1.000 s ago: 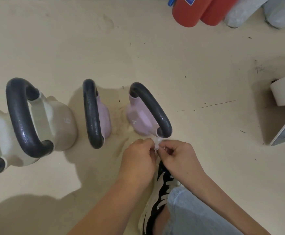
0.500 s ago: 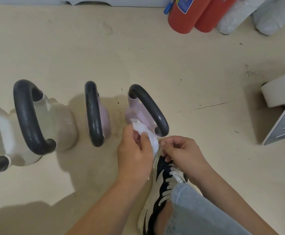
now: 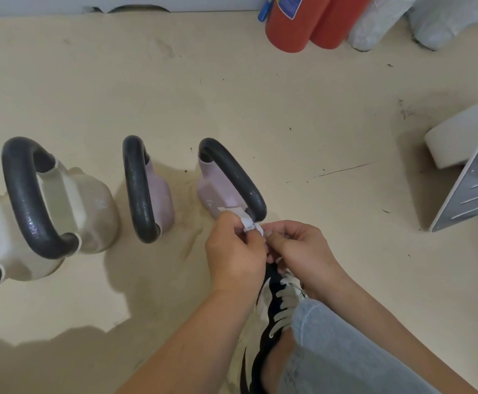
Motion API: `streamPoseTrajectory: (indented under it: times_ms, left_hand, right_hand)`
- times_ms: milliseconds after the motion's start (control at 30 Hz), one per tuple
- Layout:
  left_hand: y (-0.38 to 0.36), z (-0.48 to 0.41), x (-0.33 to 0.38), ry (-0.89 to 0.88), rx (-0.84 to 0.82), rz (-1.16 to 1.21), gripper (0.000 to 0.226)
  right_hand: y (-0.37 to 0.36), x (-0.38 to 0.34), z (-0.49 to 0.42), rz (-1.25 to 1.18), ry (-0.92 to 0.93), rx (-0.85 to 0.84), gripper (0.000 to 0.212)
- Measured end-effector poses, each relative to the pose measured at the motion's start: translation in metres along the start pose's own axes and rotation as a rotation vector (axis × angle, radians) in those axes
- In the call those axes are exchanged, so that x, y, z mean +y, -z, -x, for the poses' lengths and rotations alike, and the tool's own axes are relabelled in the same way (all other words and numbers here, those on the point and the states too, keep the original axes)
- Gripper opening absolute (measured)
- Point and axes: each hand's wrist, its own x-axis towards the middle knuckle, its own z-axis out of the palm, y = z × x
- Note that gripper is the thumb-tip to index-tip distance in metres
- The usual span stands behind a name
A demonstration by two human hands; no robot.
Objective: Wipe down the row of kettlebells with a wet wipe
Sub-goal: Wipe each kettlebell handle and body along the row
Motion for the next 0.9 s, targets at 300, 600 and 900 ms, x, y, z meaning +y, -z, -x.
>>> streamPoseTrajectory:
  times_ms: [300, 600, 900]
  left_hand:
    - [0.004, 0.008, -0.011, 0.078, -0.212, -0.155, 0.023]
    - [0.035, 0.015, -0.013, 0.300, -0.180, 0.083, 0.010]
    - [0.022, -0.026, 0.016, -0.015, -0.149, -0.003, 0.035]
  right_hand:
    - [0.019, -0.009, 0.014, 0.209, 0.015, -0.040, 0.016]
    - [0.008, -0.035, 0.014, 0.261, -0.085, -0.147, 0.013]
    - [-0.008, -0.025, -0.008, 0.094, -0.111, 0.009, 0.017]
